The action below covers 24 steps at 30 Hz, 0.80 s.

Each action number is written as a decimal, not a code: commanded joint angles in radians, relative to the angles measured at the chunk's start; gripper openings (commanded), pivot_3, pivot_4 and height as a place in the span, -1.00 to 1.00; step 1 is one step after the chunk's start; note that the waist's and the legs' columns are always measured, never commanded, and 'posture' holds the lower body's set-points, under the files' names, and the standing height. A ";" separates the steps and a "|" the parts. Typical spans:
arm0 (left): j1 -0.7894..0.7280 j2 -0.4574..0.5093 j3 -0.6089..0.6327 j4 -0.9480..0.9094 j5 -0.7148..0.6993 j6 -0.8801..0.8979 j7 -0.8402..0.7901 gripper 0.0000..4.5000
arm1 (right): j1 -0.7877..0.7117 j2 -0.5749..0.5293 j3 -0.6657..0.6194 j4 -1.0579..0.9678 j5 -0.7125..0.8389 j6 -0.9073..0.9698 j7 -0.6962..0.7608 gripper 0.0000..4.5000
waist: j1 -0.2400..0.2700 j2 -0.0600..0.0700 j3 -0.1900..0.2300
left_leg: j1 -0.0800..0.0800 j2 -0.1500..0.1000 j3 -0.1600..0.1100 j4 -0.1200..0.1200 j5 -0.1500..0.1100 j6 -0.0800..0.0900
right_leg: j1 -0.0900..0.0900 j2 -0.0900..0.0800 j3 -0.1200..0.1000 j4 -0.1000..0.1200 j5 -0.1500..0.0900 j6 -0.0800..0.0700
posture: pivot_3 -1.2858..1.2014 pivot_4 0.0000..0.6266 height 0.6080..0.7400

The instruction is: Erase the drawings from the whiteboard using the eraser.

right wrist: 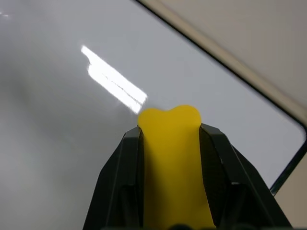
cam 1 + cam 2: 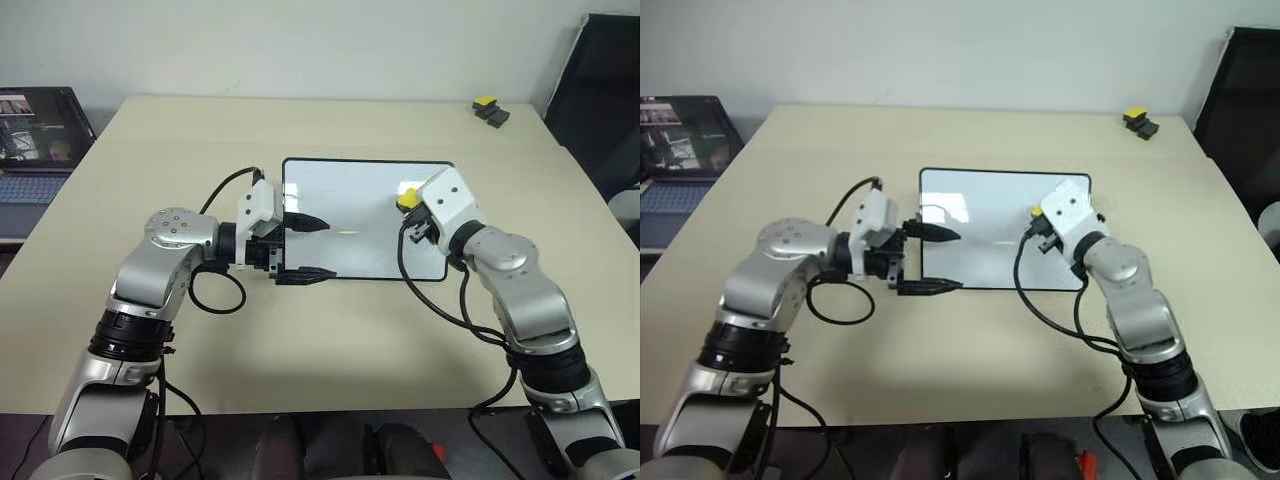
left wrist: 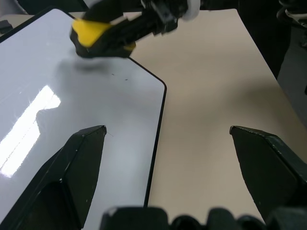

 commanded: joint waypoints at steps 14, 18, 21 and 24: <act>-0.001 0.012 0.028 -0.023 -0.008 -0.011 0.012 1.00 | 0.210 -0.021 0.058 0.178 -0.076 -0.213 -0.042 -0.45 | -0.009 -0.001 -0.001 | 0.009 0.000 -0.001 0.001 0.000 0.000 | 0.011 0.001 -0.001 0.003 0.001 0.000 | 0.03 -0.52 1.00; -0.004 0.012 0.027 -0.019 -0.006 -0.014 0.011 1.00 | 0.205 -0.006 0.029 0.135 -0.042 -0.198 -0.020 -0.45 | -0.010 -0.001 -0.001 | 0.019 0.000 -0.001 0.001 0.001 0.002 | 0.018 0.001 0.000 0.003 0.000 0.002 | 0.03 -0.52 1.00; -0.004 0.013 0.028 -0.018 -0.005 -0.014 0.011 1.00 | 0.164 0.009 -0.011 0.065 -0.011 -0.168 -0.010 -0.45 | -0.010 -0.001 -0.001 | 0.018 0.000 -0.001 0.001 0.001 0.002 | 0.018 0.001 0.000 0.002 0.000 0.002 | 0.03 -0.52 1.00; -0.003 0.015 0.030 -0.017 -0.005 -0.014 0.011 1.00 | 0.100 0.012 -0.039 0.018 0.005 -0.131 -0.008 -0.45 | -0.011 0.000 0.000 | 0.016 0.000 -0.001 0.000 0.001 0.002 | 0.015 0.001 0.001 0.002 0.001 0.000 | 0.03 -0.52 1.00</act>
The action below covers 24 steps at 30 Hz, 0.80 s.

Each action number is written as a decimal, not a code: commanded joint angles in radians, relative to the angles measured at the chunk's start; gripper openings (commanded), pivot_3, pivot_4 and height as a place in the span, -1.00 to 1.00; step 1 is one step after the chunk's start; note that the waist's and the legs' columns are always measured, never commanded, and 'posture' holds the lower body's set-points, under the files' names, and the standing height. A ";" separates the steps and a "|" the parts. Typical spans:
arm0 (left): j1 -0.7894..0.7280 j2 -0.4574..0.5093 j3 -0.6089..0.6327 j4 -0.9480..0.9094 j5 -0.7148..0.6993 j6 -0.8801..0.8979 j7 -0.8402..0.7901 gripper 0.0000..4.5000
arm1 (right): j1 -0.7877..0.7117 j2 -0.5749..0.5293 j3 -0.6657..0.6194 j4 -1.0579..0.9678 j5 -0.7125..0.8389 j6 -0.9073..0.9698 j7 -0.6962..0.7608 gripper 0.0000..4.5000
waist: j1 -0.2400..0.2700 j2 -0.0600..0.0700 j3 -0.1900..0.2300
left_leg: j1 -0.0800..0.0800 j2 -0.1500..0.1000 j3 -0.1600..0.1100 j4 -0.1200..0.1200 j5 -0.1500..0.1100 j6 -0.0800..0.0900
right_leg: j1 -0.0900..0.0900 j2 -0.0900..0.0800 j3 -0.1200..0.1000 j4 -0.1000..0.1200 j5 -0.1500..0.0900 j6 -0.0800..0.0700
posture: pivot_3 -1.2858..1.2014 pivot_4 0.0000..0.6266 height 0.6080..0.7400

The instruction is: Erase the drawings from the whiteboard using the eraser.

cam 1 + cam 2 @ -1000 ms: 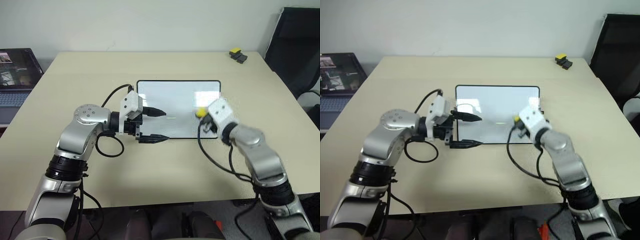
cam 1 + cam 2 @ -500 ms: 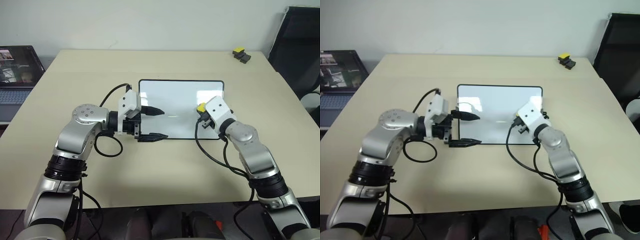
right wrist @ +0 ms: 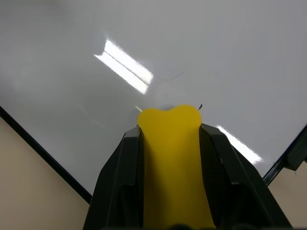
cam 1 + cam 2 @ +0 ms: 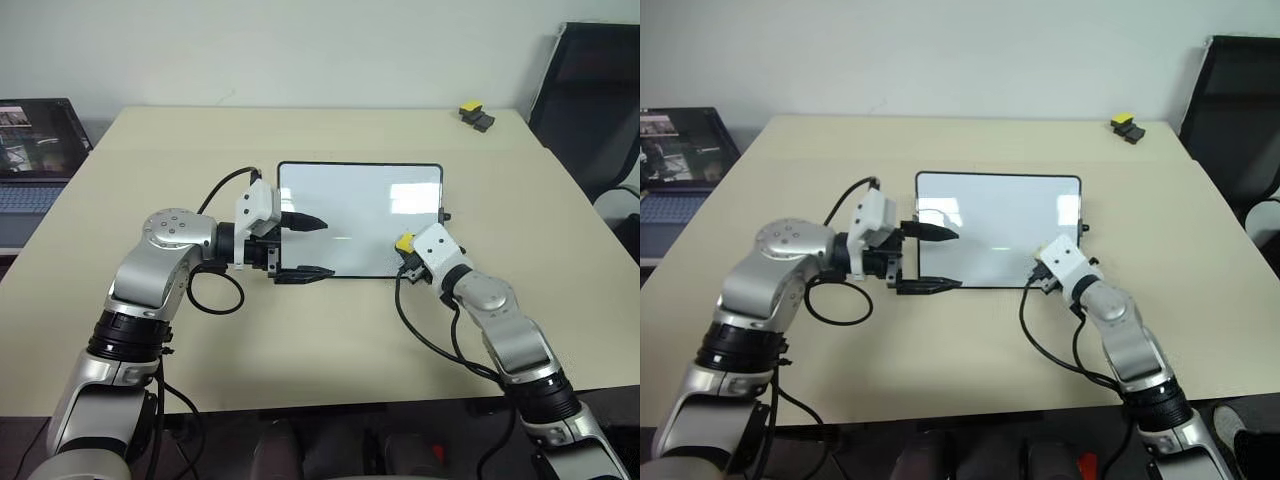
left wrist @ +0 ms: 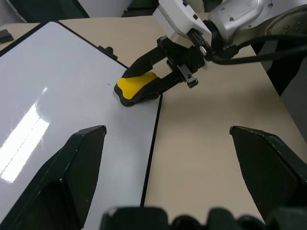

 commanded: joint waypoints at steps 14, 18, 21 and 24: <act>0.003 0.017 0.031 -0.032 -0.010 -0.006 0.003 1.00 | -0.077 0.003 0.004 0.156 -0.045 -0.072 -0.053 -0.45 | 0.001 0.001 0.000 | -0.013 0.000 0.000 0.000 0.000 -0.001 | -0.013 0.000 -0.001 0.001 0.000 0.000 | 0.03 -0.52 1.00; 0.006 0.020 0.033 -0.035 -0.012 -0.003 0.003 1.00 | -0.018 0.000 0.009 0.153 -0.048 -0.085 -0.048 -0.45 | 0.001 0.000 -0.001 | -0.010 0.000 0.000 0.001 0.000 -0.001 | -0.007 0.000 -0.001 0.001 0.000 0.000 | 0.03 -0.52 1.00; 0.009 0.019 0.034 -0.040 -0.014 0.001 0.005 1.00 | 0.019 0.001 0.023 0.157 -0.060 -0.099 -0.055 -0.45 | 0.001 -0.001 -0.001 | -0.005 0.000 0.000 0.001 0.000 0.000 | -0.002 0.000 -0.001 0.000 0.000 0.000 | 0.03 -0.52 1.00; 0.011 0.019 0.034 -0.042 -0.015 0.003 0.006 1.00 | 0.023 0.006 0.021 0.167 -0.057 -0.106 -0.058 -0.45 | -0.001 -0.001 -0.001 | 0.002 0.000 0.000 0.000 0.000 0.000 | 0.002 0.000 -0.001 0.000 -0.001 0.002 | 0.03 -0.52 1.00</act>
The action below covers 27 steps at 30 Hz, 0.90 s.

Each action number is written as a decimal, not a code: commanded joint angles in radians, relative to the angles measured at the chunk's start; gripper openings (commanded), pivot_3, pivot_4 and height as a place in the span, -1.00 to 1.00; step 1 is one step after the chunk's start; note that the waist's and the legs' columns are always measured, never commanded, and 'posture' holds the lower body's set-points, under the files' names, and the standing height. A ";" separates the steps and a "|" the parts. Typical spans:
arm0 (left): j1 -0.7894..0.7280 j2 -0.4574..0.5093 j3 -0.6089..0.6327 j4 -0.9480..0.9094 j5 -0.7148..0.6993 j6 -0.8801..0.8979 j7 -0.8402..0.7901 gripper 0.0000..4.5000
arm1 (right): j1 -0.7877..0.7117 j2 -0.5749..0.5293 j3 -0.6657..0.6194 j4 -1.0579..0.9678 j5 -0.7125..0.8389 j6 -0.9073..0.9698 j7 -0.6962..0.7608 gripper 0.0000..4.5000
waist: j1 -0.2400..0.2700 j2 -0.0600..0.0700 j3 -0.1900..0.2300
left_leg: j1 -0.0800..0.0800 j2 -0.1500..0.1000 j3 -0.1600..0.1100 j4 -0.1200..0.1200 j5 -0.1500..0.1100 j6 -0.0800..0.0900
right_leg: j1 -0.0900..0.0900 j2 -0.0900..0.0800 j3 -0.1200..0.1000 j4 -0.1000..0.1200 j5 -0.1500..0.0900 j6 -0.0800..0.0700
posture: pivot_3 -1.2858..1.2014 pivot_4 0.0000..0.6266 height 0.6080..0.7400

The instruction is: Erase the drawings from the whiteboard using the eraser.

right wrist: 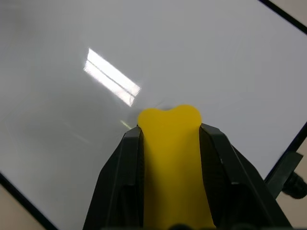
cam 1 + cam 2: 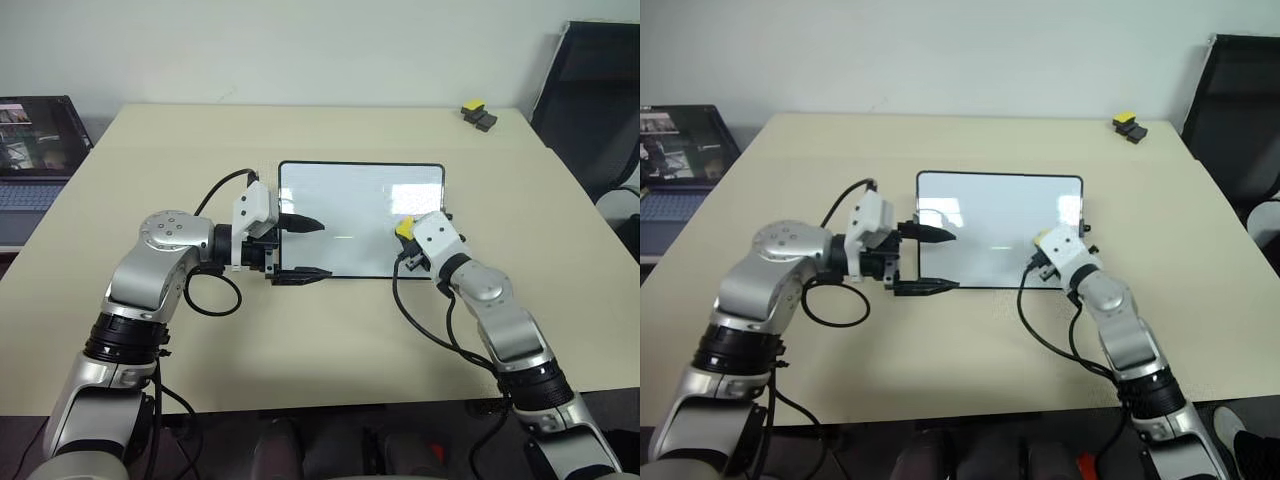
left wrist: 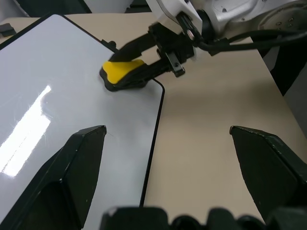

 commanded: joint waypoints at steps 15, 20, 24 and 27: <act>0.037 0.014 0.066 -0.081 -0.029 0.019 0.048 1.00 | 0.048 -0.021 -0.206 -0.388 0.143 0.299 0.060 -0.45 | 0.005 0.002 0.002 | -0.017 0.000 -0.001 -0.001 0.000 0.000 | -0.016 0.000 0.000 -0.001 0.001 -0.002 | 0.03 -0.52 1.00; 0.073 0.014 0.070 -0.157 -0.056 0.047 0.062 1.00 | 0.103 -0.095 -0.318 -0.478 0.198 0.399 0.098 -0.45 | 0.006 0.002 0.002 | -0.017 0.000 0.000 -0.002 -0.001 -0.001 | -0.016 0.000 0.000 -0.004 0.000 -0.001 | 0.03 -0.52 1.00; 0.094 0.025 0.059 -0.205 -0.074 0.051 0.042 1.00 | 0.188 -0.170 -0.391 -0.464 0.214 0.415 0.120 -0.45 | 0.007 0.002 0.002 | -0.017 0.000 0.000 -0.002 -0.001 -0.001 | -0.015 0.000 0.000 -0.006 0.000 -0.001 | 0.03 -0.52 1.00; 0.087 0.021 0.049 -0.213 -0.090 0.058 0.032 1.00 | 0.226 -0.202 -0.396 -0.435 0.225 0.410 0.131 -0.45 | 0.004 0.002 0.002 | -0.017 -0.001 0.000 -0.002 -0.001 -0.001 | -0.015 0.000 0.000 -0.004 0.000 -0.001 | 0.03 -0.52 1.00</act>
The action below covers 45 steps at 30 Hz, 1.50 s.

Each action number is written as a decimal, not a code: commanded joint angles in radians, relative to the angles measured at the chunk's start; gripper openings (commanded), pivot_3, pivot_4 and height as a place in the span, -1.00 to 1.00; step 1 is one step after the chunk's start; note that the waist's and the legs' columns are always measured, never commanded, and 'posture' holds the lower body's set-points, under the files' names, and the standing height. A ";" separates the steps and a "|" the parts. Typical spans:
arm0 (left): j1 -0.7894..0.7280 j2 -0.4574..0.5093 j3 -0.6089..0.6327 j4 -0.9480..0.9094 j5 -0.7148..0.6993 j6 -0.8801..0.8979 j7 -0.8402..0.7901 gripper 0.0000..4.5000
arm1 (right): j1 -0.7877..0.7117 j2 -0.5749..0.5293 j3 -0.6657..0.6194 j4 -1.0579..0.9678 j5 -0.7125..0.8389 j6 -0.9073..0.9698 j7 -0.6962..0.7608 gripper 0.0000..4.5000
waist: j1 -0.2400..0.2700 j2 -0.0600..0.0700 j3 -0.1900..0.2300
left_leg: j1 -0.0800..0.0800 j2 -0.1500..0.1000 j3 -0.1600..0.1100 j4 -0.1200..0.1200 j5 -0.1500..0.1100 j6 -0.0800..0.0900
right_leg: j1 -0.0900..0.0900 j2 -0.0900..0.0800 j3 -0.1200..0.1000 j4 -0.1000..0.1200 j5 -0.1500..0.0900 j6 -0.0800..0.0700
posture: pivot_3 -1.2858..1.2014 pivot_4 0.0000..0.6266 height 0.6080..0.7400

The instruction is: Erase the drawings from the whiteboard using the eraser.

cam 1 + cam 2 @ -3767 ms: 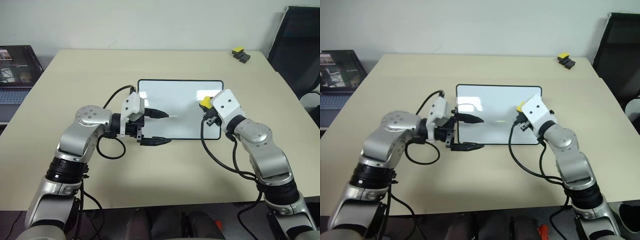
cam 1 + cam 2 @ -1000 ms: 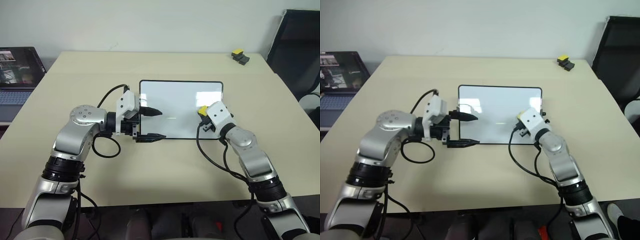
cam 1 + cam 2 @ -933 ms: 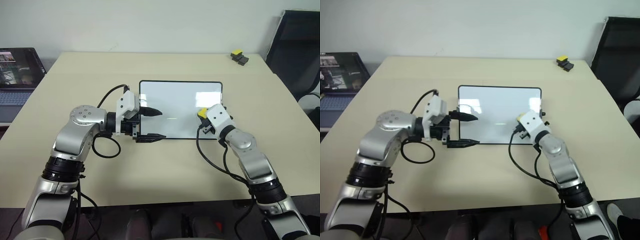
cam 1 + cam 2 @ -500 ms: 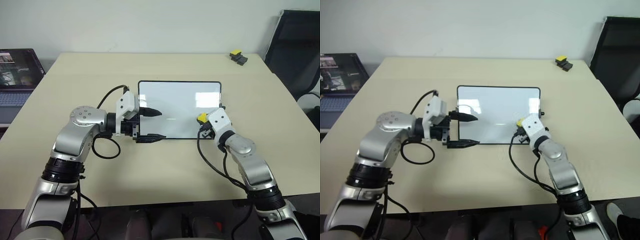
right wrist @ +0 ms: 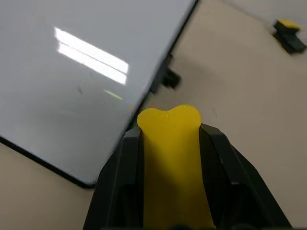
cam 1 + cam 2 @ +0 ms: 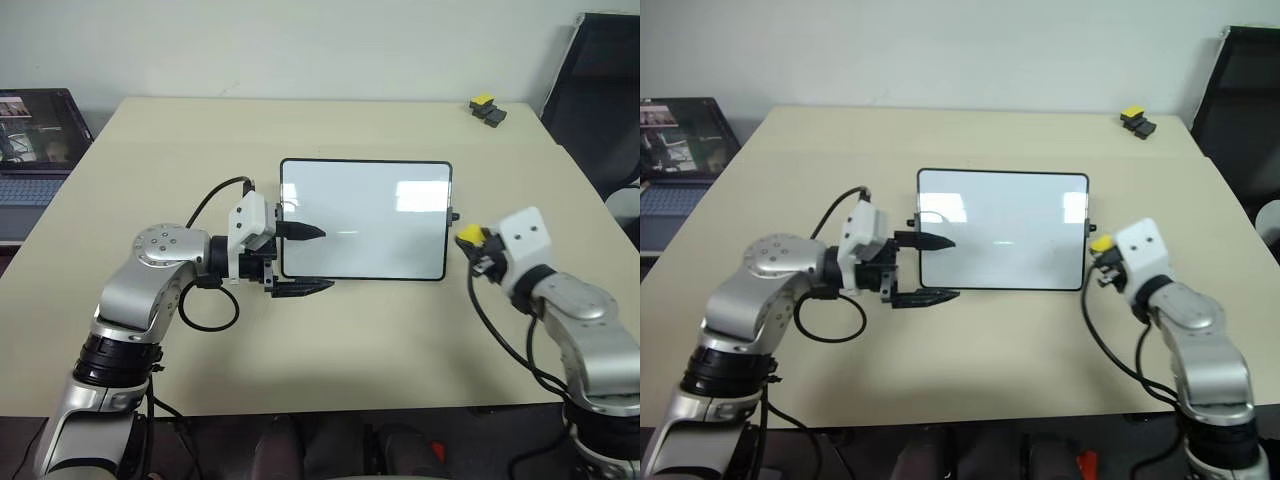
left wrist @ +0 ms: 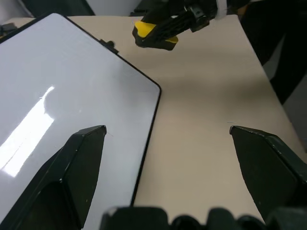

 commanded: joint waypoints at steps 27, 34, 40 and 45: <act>-0.057 0.004 0.015 0.056 0.002 -0.016 0.009 1.00 | -0.324 0.073 0.331 0.078 -0.053 -0.043 -0.072 -0.45 | 0.000 0.001 0.001 | 0.000 0.000 -0.001 0.001 0.000 0.000 | -0.001 0.001 0.000 0.002 0.000 0.000 | 0.03 -0.52 1.00; -0.065 0.009 0.016 0.066 0.004 -0.018 0.000 1.00 | -0.289 0.076 0.372 0.278 -0.120 -0.184 -0.091 -0.45 | 0.000 0.001 0.001 | 0.000 0.000 0.000 0.001 0.000 0.000 | -0.001 0.001 0.000 0.002 0.000 0.000 | 0.03 -0.52 1.00; -0.064 0.011 0.018 0.065 0.004 -0.016 -0.003 1.00 | -0.253 0.069 0.378 0.326 -0.146 -0.210 -0.074 -0.45 | -0.002 0.001 0.000 | 0.001 0.000 0.000 0.002 0.000 0.000 | -0.001 0.001 0.000 0.004 0.000 0.000 | 0.03 -0.52 1.00; -0.069 0.008 0.015 0.073 0.007 -0.020 -0.005 1.00 | -0.171 0.064 0.390 0.355 -0.130 -0.186 -0.032 -0.45 | -0.003 -0.002 -0.002 | 0.003 0.000 -0.001 0.003 0.000 0.000 | 0.003 0.001 -0.001 0.004 0.000 0.000 | 0.03 -0.52 1.00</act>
